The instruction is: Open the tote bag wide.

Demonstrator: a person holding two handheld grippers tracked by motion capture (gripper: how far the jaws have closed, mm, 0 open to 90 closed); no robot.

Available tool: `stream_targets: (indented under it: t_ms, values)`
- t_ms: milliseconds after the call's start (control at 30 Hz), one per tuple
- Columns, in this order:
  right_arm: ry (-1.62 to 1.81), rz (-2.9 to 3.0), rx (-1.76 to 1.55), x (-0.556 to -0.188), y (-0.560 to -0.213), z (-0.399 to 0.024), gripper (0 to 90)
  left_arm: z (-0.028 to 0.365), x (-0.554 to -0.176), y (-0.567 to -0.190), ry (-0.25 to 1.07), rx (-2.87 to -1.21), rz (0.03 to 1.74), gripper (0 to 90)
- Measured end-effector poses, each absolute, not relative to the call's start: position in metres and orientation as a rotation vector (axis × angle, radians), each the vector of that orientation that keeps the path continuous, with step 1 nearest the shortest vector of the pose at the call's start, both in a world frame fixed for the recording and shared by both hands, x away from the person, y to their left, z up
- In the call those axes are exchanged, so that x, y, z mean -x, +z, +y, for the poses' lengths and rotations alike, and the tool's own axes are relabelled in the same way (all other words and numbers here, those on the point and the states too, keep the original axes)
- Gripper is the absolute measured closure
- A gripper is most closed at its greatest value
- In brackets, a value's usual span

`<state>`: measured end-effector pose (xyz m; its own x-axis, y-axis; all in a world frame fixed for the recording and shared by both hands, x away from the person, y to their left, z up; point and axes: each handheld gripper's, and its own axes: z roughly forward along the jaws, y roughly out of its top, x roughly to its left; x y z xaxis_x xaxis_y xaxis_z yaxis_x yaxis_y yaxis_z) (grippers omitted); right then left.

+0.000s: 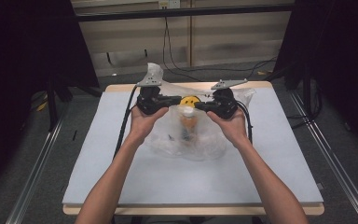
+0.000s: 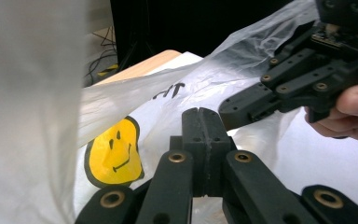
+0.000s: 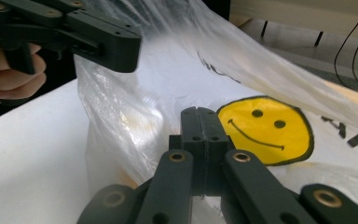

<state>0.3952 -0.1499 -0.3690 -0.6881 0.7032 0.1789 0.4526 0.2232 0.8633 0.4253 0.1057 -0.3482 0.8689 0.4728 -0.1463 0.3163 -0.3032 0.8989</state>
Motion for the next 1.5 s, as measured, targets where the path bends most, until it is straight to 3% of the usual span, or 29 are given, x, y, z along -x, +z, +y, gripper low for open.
stream_targets:
  t_ms: [400, 833, 1500]
  values:
    - [1.435, 2.275, -1.083, -0.382, -0.38, -0.149, 90.0, 0.104, -0.424, -0.347, 0.152, -1.849, 0.575, 90.0]
    - [1.402, 2.329, -1.07, -0.366, -0.399, -0.157, 90.0, 0.099, -0.433, -0.388, 0.173, -2.045, 0.629, 90.0]
    - [1.266, 2.43, -1.167, -0.376, -0.446, -0.175, 90.0, 0.099, -0.43, -0.439, 0.153, -2.282, 0.627, 90.0]
